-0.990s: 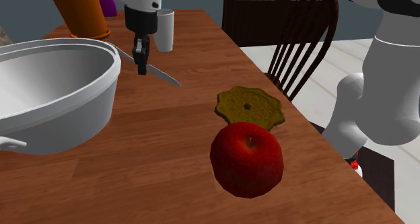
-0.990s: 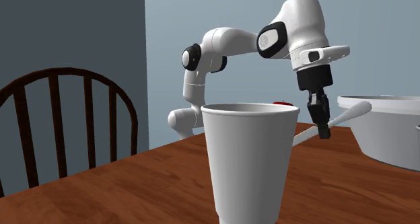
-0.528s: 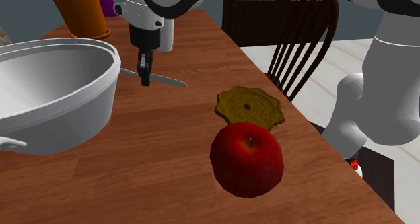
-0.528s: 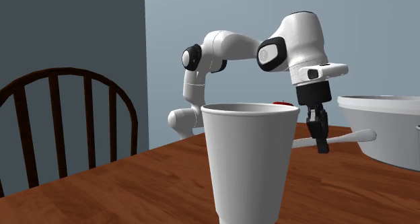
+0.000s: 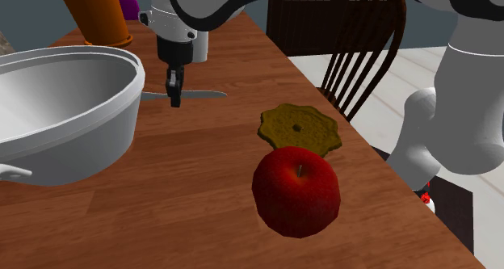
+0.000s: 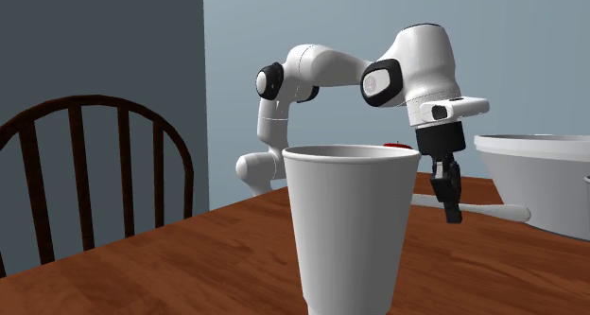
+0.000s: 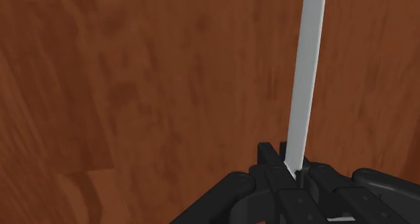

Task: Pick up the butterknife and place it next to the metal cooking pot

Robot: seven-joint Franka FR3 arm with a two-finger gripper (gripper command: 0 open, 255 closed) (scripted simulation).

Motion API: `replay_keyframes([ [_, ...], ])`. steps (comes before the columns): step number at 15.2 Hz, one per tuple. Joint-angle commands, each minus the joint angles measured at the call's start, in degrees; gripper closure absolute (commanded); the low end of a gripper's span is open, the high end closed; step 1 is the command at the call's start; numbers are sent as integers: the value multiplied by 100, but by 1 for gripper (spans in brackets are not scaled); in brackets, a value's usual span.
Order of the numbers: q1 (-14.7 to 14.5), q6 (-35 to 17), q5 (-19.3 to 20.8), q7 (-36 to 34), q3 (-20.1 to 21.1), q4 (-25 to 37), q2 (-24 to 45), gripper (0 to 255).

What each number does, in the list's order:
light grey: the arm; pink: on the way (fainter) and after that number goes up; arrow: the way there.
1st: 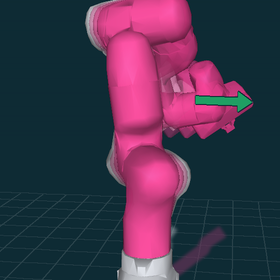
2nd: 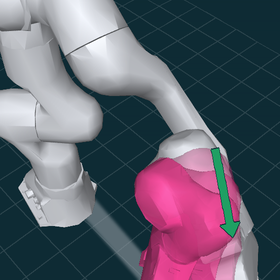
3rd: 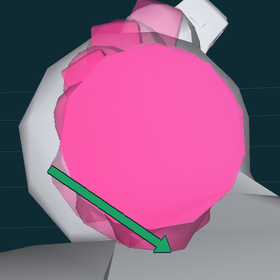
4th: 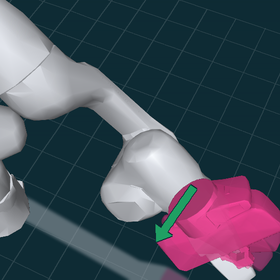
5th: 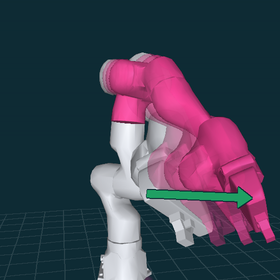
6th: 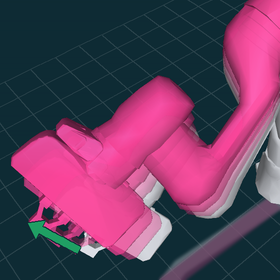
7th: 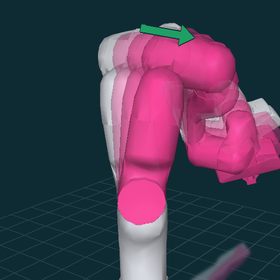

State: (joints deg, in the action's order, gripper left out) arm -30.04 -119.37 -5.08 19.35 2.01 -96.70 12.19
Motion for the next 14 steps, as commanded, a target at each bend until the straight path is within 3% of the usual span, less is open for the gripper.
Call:
replay_keyframes([
  [1, 0, 0, 0, 0, 0, 0, 0, 255],
  [2, 0, 0, 0, 0, 0, 0, 0, 0],
  [7, 0, 0, 0, 0, 0, 0, 0, 0],
  [11, 32, 634, 5, -6, -19, 401, -231, 0],
  [14, 32, 634, 5, -6, -19, 401, -231, 0],
])
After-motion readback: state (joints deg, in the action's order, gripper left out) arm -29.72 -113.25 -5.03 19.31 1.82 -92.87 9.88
